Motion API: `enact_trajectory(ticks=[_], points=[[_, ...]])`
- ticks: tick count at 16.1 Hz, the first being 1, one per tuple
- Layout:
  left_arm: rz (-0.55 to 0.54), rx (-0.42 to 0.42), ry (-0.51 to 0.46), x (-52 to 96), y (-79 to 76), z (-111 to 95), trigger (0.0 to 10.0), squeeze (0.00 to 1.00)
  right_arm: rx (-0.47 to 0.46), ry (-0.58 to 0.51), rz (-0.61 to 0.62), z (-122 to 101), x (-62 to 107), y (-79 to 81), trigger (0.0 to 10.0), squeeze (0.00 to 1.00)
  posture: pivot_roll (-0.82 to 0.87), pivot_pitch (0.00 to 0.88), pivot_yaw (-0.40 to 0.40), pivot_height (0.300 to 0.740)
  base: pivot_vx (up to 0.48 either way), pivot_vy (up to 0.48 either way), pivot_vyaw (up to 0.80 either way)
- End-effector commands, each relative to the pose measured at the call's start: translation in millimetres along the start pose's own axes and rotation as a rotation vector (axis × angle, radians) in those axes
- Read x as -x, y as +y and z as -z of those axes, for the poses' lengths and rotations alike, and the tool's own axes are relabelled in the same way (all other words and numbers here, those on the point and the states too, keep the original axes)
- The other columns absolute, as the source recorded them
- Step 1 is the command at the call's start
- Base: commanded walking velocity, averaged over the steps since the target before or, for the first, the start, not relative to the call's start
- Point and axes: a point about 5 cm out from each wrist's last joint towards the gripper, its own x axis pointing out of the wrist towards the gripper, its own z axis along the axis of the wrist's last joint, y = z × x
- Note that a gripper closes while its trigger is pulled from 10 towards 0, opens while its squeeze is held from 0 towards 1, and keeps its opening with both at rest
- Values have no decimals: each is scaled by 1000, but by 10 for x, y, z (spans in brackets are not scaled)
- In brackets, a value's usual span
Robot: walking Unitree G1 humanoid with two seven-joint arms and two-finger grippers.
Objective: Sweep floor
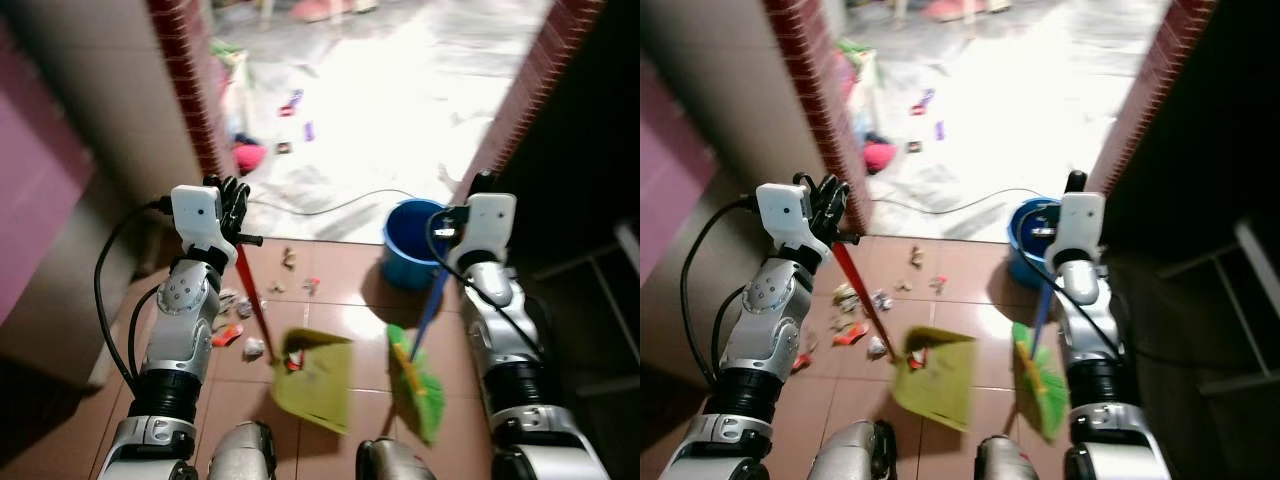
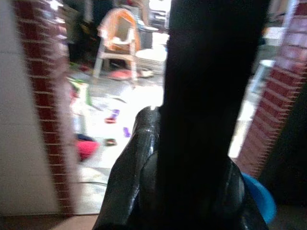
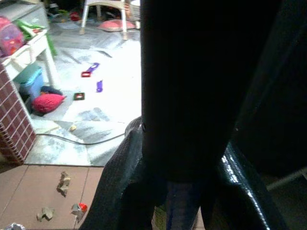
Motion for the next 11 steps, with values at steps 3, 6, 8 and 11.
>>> enact_trajectory(ticks=[3, 6, 8, 11], points=[[57, 7, -40, -125, -78, -193, 10000, 0, -18, 38, 27, 26, 17, 59, 10000, 0, -76, 76, 4, 740, 0, 0, -800], [92, 31, -39, -88, -115, -209, 10000, 0, -29, 49, 68, 108, 69, 16, 10000, 0, -72, 72, 18, 740, 0, 0, -800], [93, 57, -38, -47, -138, -193, 10000, 0, -29, 65, 100, 188, 118, -78, 10000, 0, -79, 52, 33, 740, 0, 0, -800], [158, 120, -2, 28, -222, -110, 10000, 0, -31, 81, 114, 257, 137, -131, 10000, 0, -81, 40, 31, 740, 0, 0, -800]])
